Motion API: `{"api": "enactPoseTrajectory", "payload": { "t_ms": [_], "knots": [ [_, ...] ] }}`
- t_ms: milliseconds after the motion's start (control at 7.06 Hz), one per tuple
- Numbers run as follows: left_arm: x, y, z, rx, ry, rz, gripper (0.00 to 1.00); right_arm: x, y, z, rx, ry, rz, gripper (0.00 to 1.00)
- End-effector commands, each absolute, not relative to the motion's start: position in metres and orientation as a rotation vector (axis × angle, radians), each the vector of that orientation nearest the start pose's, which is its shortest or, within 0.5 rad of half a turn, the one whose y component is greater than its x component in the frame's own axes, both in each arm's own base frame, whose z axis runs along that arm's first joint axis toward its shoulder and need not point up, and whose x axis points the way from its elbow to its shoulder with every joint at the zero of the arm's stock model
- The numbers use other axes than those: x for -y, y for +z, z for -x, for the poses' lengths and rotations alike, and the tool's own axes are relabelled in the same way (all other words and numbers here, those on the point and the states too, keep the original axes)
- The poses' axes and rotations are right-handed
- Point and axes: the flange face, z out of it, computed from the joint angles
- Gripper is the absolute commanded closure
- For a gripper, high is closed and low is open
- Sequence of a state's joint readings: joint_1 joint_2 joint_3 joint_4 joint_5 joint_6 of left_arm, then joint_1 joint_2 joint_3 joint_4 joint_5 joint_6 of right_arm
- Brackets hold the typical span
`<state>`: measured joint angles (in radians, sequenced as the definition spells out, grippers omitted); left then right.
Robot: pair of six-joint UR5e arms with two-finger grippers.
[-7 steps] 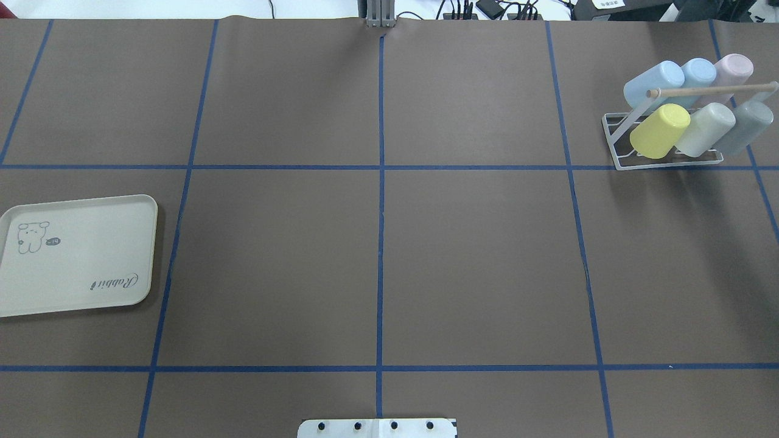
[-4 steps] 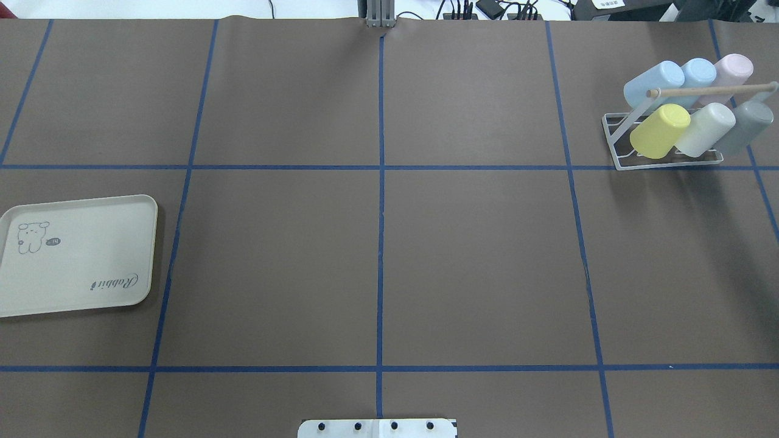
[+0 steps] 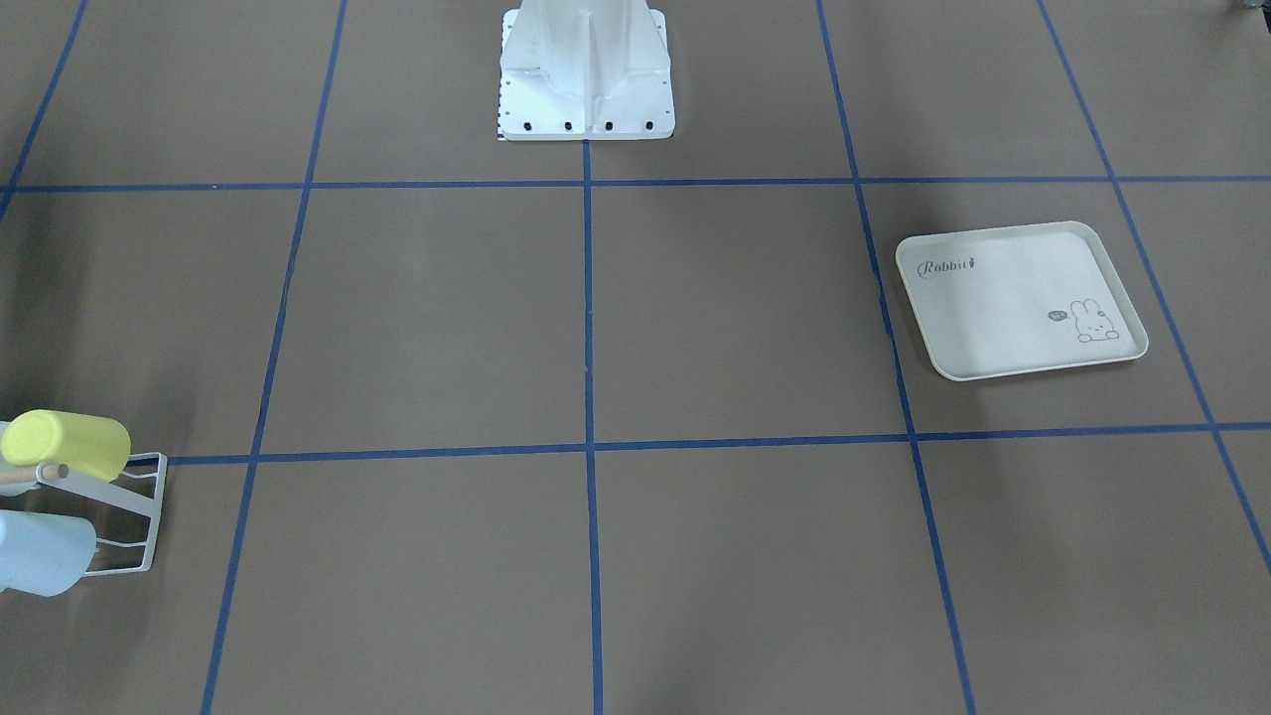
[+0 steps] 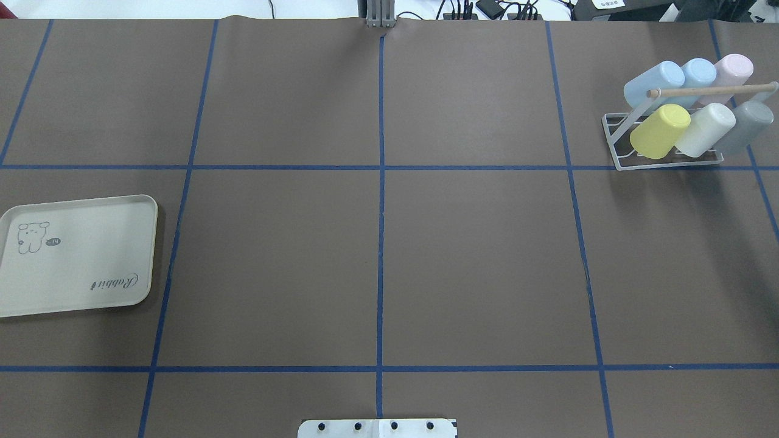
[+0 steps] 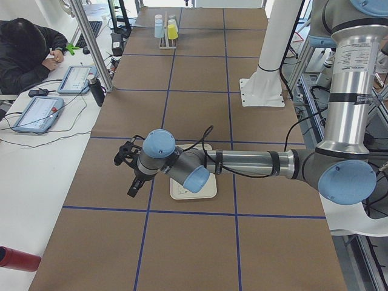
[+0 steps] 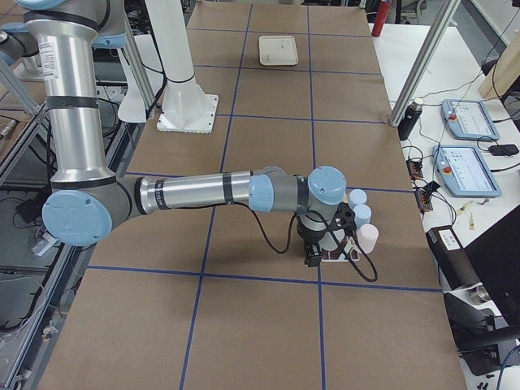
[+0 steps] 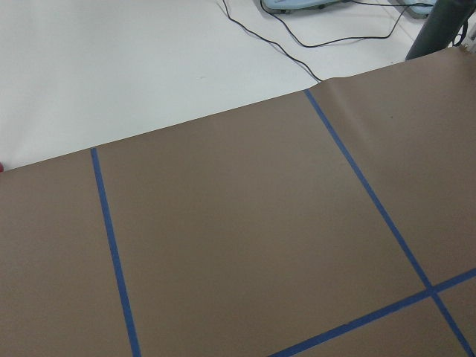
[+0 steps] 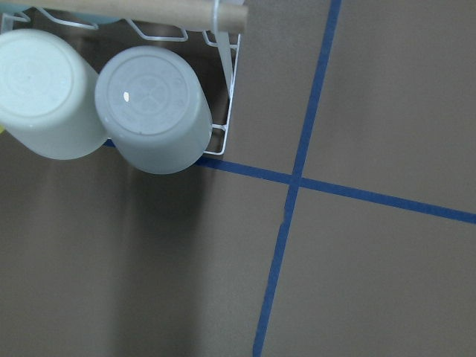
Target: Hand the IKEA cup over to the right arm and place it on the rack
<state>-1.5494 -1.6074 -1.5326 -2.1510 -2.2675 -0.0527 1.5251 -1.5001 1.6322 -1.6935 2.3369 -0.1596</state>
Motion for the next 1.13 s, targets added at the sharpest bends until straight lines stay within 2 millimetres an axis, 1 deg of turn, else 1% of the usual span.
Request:
{"api": "enactPoseTrajectory", "payload": {
  "t_ms": [0, 142, 283, 425, 567, 709, 850, 992],
  "knots": [
    [0.535, 0.616, 0.066, -0.551, 0.191, -0.481, 0.00, 0.517, 0.613, -0.041, 0.769, -0.189, -0.037, 0.00],
    [0.533, 0.627, 0.066, -0.540, 0.244, -0.401, 0.00, 0.517, 0.613, -0.041, 0.769, -0.187, -0.037, 0.00],
    [0.531, 0.627, 0.065, -0.546, 0.238, -0.339, 0.00, 0.516, 0.614, -0.041, 0.767, -0.184, -0.034, 0.00],
    [0.529, 0.618, 0.064, -0.554, 0.226, -0.280, 0.00, 0.516, 0.614, -0.041, 0.766, -0.181, -0.033, 0.00],
    [0.523, 0.599, 0.064, -0.561, 0.212, -0.228, 0.00, 0.516, 0.613, -0.041, 0.767, -0.180, -0.034, 0.00],
    [0.517, 0.589, 0.061, -0.607, 0.197, -0.169, 0.00, 0.516, 0.613, -0.041, 0.767, -0.180, -0.034, 0.00],
    [0.512, 0.594, 0.056, -0.675, 0.188, -0.136, 0.00, 0.516, 0.614, -0.041, 0.767, -0.179, -0.032, 0.00],
    [0.510, 0.601, 0.055, -0.687, 0.181, -0.121, 0.00, 0.515, 0.616, -0.041, 0.768, -0.178, -0.029, 0.00]
  ]
}}
